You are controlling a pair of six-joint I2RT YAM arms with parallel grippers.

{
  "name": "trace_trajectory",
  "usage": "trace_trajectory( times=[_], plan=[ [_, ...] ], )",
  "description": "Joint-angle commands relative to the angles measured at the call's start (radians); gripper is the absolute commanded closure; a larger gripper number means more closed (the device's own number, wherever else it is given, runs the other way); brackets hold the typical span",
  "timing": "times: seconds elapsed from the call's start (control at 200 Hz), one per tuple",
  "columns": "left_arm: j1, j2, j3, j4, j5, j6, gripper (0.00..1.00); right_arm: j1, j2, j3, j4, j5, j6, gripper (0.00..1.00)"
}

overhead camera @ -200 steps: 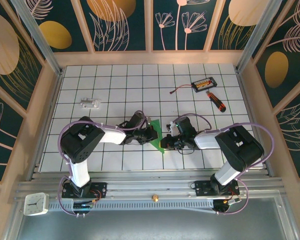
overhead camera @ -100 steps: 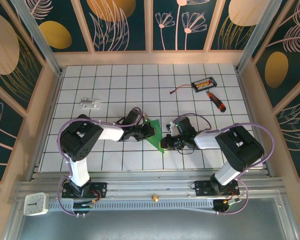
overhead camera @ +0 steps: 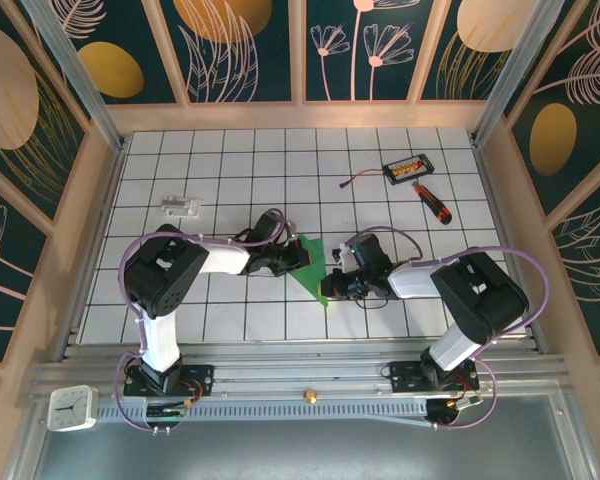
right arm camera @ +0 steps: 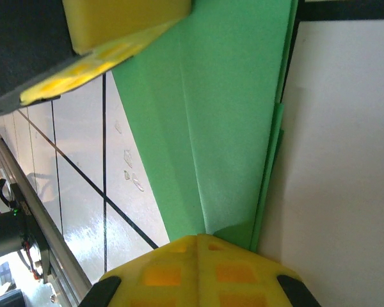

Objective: Fold a paper plane with a square sheet of paper (pick it up from the middle)

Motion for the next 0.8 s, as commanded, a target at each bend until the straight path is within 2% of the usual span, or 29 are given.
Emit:
trace_trajectory(
  times=[0.0,0.796],
  plan=[
    [0.049,0.034,0.023,-0.041,-0.123,0.035,1.0,0.006,0.049,-0.063,-0.248,0.125,-0.021,1.0],
    [0.159,0.122,0.166,-0.111,-0.183,0.126,1.0,0.008,0.04,-0.068,-0.25,0.126,-0.022,1.0]
  ],
)
